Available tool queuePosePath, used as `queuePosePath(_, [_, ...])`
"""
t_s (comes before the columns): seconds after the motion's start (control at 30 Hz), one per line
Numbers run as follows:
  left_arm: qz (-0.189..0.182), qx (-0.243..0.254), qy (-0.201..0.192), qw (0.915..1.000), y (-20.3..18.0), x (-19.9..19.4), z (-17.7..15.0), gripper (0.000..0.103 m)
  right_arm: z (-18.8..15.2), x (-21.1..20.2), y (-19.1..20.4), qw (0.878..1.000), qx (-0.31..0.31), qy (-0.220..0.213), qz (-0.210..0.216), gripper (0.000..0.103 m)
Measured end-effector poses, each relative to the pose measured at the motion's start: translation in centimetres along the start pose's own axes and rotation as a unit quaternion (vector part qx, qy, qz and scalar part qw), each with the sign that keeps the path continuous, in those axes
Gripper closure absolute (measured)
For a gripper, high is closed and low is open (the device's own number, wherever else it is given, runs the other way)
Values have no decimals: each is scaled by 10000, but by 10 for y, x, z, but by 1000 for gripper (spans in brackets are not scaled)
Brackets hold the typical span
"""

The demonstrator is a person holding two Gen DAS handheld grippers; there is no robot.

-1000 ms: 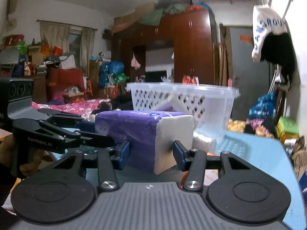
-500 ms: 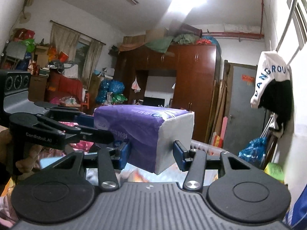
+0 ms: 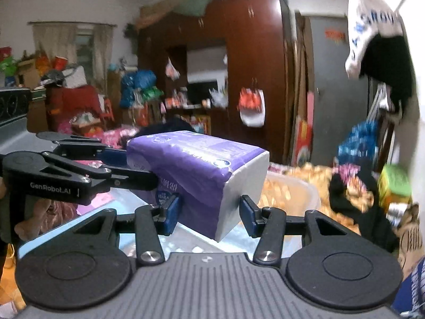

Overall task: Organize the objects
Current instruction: 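Lower the tissue pack into the white basket and open both tools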

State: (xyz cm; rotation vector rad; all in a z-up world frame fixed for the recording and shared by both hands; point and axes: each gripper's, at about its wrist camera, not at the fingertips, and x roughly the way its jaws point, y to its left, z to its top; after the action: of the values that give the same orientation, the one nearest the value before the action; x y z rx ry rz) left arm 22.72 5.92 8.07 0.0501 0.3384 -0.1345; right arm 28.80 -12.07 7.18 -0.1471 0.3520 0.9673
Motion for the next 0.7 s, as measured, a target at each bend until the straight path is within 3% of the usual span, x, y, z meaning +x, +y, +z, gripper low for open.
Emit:
queuePosePath(0.53, [324, -478, 765, 9954, 36, 50, -2, 52, 2, 37, 1, 9946, -205, 946, -372, 50])
queuePosePath(0.6, [401, -432, 721, 9957, 35, 50, -3, 51, 1, 29, 3, 9935, -315, 835, -705, 42])
queuePosePath(0.67, [534, -424, 522, 9963, 35, 38, -3, 43, -1, 13, 3, 9935, -359, 556, -924, 7])
queuePosePath(0.7, [572, -429, 402, 9966, 35, 30, -3, 33, -3, 0, 4, 9942, -347, 374, -948, 2])
